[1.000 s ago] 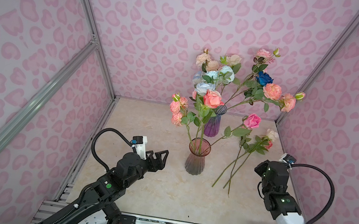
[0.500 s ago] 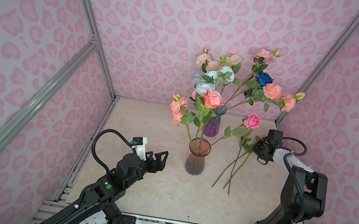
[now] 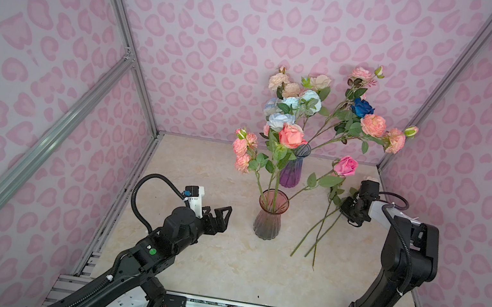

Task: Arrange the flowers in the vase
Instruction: 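Open the right gripper and return it to the rose bunch, then close the right gripper on a white rose stem in the bunch, then lift the white rose upright out of the bunch with the right gripper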

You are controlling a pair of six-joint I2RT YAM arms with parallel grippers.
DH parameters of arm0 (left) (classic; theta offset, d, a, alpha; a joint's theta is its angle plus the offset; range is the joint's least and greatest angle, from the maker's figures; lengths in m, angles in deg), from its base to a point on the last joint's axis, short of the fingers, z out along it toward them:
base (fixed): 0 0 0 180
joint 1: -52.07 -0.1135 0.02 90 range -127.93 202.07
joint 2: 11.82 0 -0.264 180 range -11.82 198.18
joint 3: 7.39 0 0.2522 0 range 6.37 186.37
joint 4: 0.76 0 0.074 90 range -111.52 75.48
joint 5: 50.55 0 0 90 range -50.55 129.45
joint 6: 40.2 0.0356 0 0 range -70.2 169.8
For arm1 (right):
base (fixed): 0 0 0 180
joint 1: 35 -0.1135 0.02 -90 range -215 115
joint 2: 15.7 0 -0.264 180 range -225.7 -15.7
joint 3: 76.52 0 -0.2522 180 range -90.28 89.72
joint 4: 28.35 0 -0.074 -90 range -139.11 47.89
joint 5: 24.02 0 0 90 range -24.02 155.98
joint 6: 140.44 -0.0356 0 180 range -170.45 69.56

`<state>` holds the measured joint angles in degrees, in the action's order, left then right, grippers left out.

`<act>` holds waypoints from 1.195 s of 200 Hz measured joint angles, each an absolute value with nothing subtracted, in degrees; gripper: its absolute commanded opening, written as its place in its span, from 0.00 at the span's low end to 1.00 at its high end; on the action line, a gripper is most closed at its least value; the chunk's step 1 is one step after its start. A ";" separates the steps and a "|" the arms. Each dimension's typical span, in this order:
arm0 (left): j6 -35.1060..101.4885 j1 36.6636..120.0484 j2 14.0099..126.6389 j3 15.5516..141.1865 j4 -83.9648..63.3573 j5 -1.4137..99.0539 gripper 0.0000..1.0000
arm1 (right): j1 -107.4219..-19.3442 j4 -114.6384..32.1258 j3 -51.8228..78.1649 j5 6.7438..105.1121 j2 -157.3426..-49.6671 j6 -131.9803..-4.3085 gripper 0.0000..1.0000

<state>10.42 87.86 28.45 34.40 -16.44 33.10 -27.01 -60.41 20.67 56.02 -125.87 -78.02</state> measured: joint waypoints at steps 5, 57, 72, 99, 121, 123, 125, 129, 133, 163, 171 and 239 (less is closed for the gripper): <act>10.42 87.86 28.54 34.47 -16.44 33.21 0.93 | -27.01 -60.41 20.51 56.00 -126.07 -78.02 0.21; 10.66 87.79 29.11 34.99 -16.31 33.65 0.93 | -27.49 -60.56 18.81 57.03 -126.90 -77.25 0.21; 10.66 87.75 29.09 35.10 -16.31 33.67 0.93 | -27.49 -60.63 18.74 57.05 -127.88 -77.23 0.19; 10.77 87.70 28.63 35.12 -16.31 33.67 0.93 | -27.89 -59.73 19.05 57.69 -127.99 -77.21 0.06; 10.77 87.70 28.32 35.12 -16.31 33.67 0.93 | -27.93 -58.62 19.92 57.84 -127.43 -77.21 0.00; 10.77 87.70 28.30 35.12 -16.31 33.67 0.93 | -27.93 -58.60 20.08 57.84 -127.32 -77.23 0.00; 10.77 87.68 28.28 35.12 -16.31 33.67 0.93 | -27.93 -58.53 20.27 57.86 -127.14 -77.25 0.00; 10.77 87.68 28.23 35.12 -16.33 33.67 0.93 | -27.95 -58.47 20.69 57.90 -126.81 -77.23 0.00; 10.77 87.68 28.21 35.12 -16.33 33.67 0.93 | -27.95 -58.47 21.13 57.97 -126.35 -77.25 0.00; 10.77 87.66 27.97 35.23 -16.37 33.76 0.93 | -27.97 -58.64 24.91 58.49 -119.78 -77.86 0.00; 10.79 87.66 27.86 35.41 -16.44 33.95 0.93 | -27.97 -58.49 26.20 58.71 -117.13 -77.93 0.00; 11.21 87.53 26.44 36.45 -16.85 34.06 0.93 | -28.56 -61.70 35.38 60.64 -87.62 -79.72 0.00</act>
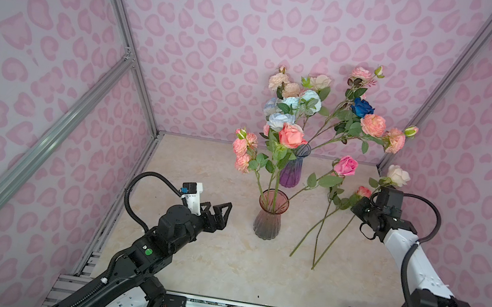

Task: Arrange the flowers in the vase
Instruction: 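Lift the white rose upright out of the bunch with the right gripper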

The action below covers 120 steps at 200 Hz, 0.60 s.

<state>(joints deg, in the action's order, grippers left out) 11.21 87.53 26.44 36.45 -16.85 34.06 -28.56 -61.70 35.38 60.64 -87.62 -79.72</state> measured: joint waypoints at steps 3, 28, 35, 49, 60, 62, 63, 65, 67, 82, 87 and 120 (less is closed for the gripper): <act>11.21 87.53 26.35 36.45 -16.96 34.08 0.93 | -28.67 -61.68 35.66 60.90 -86.27 -79.66 0.00; 10.79 87.53 25.20 36.48 -17.83 34.08 0.93 | -32.67 -60.32 37.67 61.51 -73.53 -78.54 0.00; 10.77 87.53 24.82 36.56 -18.10 34.06 0.93 | -34.77 -59.78 37.87 61.64 -70.47 -77.95 0.00; 10.77 87.53 24.17 37.07 -18.86 33.86 0.93 | -39.29 -58.82 37.89 63.30 -65.11 -76.64 0.00; 10.77 87.53 23.56 37.57 -19.23 33.54 0.93 | -42.49 -58.29 37.87 64.92 -61.57 -75.77 0.00; 10.77 87.53 23.47 37.66 -19.28 33.49 0.93 | -42.95 -58.20 37.87 65.23 -60.98 -75.55 0.00; 10.77 87.53 23.43 37.70 -19.30 33.49 0.93 | -43.10 -58.18 37.87 65.31 -60.78 -75.46 0.00; 10.77 87.53 23.32 37.79 -19.34 33.45 0.93 | -43.60 -58.14 37.85 65.60 -60.17 -75.24 0.00; 10.77 87.53 23.21 37.90 -19.41 33.41 0.93 | -44.13 -58.12 37.80 65.90 -59.56 -75.09 0.00; 10.77 87.53 22.57 38.73 -20.15 33.06 0.93 | -48.13 -57.79 37.39 68.22 -55.93 -73.84 0.00; 10.77 87.53 22.38 38.92 -20.44 32.97 0.93 | -49.63 -57.46 37.08 68.29 -54.95 -73.41 0.00; 10.62 87.53 21.28 39.38 -21.92 32.31 0.93 | -58.46 -53.29 32.80 68.96 -53.86 -71.66 0.00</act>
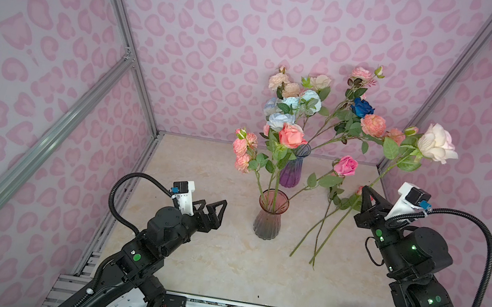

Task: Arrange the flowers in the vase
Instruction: 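Lift the white rose upright out of the bunch with the right gripper, then carry the white rose over the red vase and lower its stem in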

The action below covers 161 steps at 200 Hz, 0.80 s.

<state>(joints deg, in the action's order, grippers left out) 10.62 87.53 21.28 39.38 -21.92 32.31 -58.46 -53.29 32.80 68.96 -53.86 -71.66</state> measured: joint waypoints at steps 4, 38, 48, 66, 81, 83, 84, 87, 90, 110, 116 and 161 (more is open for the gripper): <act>10.44 87.53 21.26 39.38 -21.97 32.25 0.93 | -59.56 -52.67 32.14 69.18 -54.27 -71.55 0.00; 9.24 87.53 20.58 39.32 -22.12 32.01 0.93 | -70.77 -45.66 28.54 70.54 -59.91 -67.50 0.00; 9.11 87.53 20.45 39.12 -22.12 31.94 0.93 | -74.03 -43.39 26.96 71.85 -62.77 -65.56 0.00; 8.78 87.53 20.08 38.73 -22.14 31.92 0.93 | -77.26 -39.54 22.96 72.79 -68.63 -62.32 0.00; 8.39 87.53 19.78 38.55 -22.21 31.94 0.93 | -78.03 -36.68 20.08 73.99 -73.22 -60.51 0.00; 8.35 87.53 19.73 38.53 -22.21 31.92 0.93 | -78.07 -36.11 19.73 74.19 -73.81 -60.25 0.00; 8.32 87.53 19.73 38.51 -22.21 31.94 0.93 | -78.07 -35.71 19.51 74.30 -74.18 -60.12 0.00; 8.26 87.53 19.62 38.47 -22.21 31.92 0.93 | -78.07 -35.08 19.14 74.60 -74.86 -59.92 0.00; 8.21 87.53 19.51 38.40 -22.21 31.92 0.93 | -78.09 -34.47 18.68 74.95 -75.67 -59.70 0.00; 7.80 87.53 18.49 37.72 -22.29 31.68 0.93 | -78.13 -31.60 14.68 76.64 -81.20 -57.95 0.00; 7.82 87.53 18.09 37.48 -22.32 31.55 0.93 | -78.13 -31.10 13.65 76.99 -82.62 -57.32 0.00; 7.80 87.53 16.39 36.13 -23.04 30.59 0.93 | -78.22 -27.17 13.83 78.25 -87.41 -54.30 0.00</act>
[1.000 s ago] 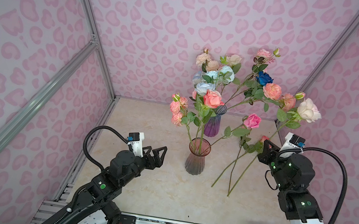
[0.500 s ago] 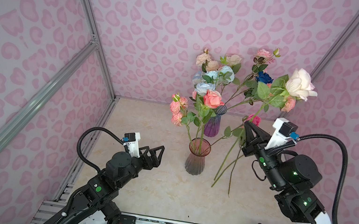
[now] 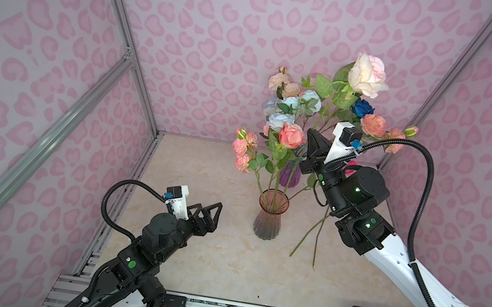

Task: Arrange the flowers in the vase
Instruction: 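Carry the white rose over the red vase and lower its stem in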

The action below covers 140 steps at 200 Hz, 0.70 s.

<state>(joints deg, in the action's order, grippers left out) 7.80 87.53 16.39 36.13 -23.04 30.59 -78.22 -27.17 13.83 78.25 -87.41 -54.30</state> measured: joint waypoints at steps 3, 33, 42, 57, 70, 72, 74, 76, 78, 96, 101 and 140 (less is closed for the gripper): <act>7.80 87.53 16.39 36.08 -23.15 30.45 0.93 | -78.22 -26.77 14.24 78.32 -87.49 -54.24 0.00; 8.00 87.53 16.67 35.95 -23.78 30.17 0.93 | -78.24 -26.18 17.26 78.65 -88.17 -53.93 0.00; 8.06 87.53 16.89 35.86 -23.78 30.17 0.93 | -78.35 -25.66 18.66 79.26 -88.06 -53.95 0.00; 8.48 87.53 17.22 35.73 -23.85 30.04 0.93 | -78.40 -25.07 21.28 79.43 -87.54 -54.30 0.00; 8.50 87.53 17.48 35.62 -23.80 30.04 0.93 | -78.44 -24.81 24.05 79.43 -86.75 -55.40 0.00; 8.54 87.53 17.52 35.60 -23.80 30.04 0.93 | -78.46 -24.89 24.47 79.46 -86.64 -55.64 0.00; 8.54 87.53 17.55 35.58 -23.80 30.04 0.93 | -78.48 -24.83 24.89 79.46 -86.49 -55.90 0.00; 8.61 87.53 17.57 35.54 -23.82 30.02 0.93 | -78.51 -24.74 25.32 79.43 -86.38 -56.05 0.00; 8.74 87.53 17.59 35.49 -23.80 30.02 0.93 | -78.51 -24.76 25.69 79.43 -86.25 -56.14 0.00; 8.91 87.53 17.81 35.17 -23.78 30.00 0.93 | -78.94 -24.63 28.75 79.35 -85.11 -57.38 0.00; 8.91 87.53 17.87 35.10 -23.78 30.00 0.93 | -79.12 -24.65 29.32 79.21 -84.87 -57.43 0.02; 8.91 87.53 19.01 34.99 -23.74 30.02 0.94 | -80.41 -25.48 31.18 79.19 -84.08 -58.94 0.05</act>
<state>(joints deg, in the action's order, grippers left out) 8.91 87.53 19.01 34.99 -23.74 30.02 -80.41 -25.48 31.18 79.19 -84.08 -58.94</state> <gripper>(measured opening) 0.933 0.050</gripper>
